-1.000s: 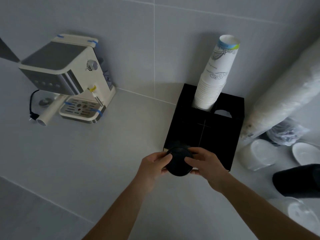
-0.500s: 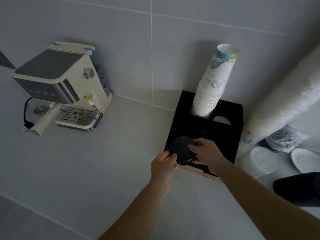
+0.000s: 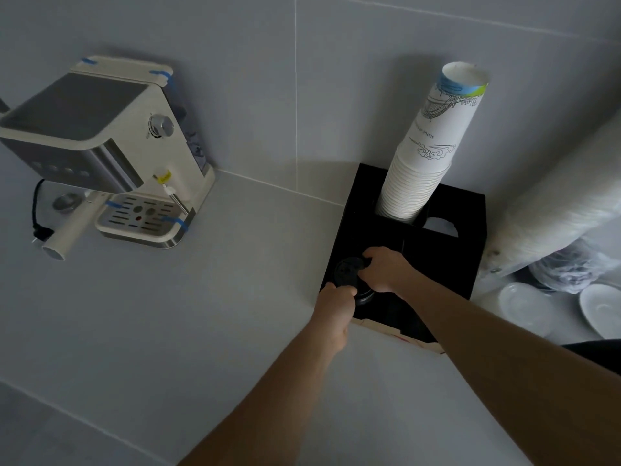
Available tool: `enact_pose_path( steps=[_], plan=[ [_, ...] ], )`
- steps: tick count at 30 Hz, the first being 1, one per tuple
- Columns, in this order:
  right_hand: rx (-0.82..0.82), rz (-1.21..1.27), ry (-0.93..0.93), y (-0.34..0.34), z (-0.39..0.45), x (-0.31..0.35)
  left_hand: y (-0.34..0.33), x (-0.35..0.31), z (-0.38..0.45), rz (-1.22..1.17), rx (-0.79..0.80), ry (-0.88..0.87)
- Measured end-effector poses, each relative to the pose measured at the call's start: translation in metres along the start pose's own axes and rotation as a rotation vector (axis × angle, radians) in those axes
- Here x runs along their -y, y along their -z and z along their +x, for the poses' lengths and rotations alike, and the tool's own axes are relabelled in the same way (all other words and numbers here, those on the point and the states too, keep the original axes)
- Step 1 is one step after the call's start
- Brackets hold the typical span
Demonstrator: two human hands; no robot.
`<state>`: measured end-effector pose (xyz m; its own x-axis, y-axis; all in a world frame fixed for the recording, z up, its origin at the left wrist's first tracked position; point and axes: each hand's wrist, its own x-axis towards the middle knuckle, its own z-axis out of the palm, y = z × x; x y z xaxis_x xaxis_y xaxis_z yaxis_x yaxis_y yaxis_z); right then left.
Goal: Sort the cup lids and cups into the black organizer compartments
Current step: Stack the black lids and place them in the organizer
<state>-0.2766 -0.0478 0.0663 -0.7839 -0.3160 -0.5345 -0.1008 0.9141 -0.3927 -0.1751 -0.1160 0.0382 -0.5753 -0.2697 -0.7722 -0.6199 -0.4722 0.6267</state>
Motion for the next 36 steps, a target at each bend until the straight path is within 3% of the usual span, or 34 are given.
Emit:
enact_pose_path(
  steps=[4,17,26,32,36],
  plan=[
    [0.114,0.01,-0.073,-0.004,0.008,0.006,-0.004,-0.009,0.003,0.064,-0.009,0.037],
    [0.33,0.426,-0.337,-0.001,0.032,0.008,-0.013,-0.037,-0.005,-0.055,0.09,0.132],
    [0.285,0.488,-0.269,0.008,0.017,0.011,-0.007,-0.04,-0.017,-0.089,0.073,0.087],
    [0.249,0.65,-0.214,0.022,-0.002,0.005,0.02,-0.039,-0.034,-0.205,0.165,0.122],
    [0.261,0.756,-0.181,0.038,-0.027,-0.004,0.043,-0.033,-0.046,-0.258,0.198,0.047]
  ],
)
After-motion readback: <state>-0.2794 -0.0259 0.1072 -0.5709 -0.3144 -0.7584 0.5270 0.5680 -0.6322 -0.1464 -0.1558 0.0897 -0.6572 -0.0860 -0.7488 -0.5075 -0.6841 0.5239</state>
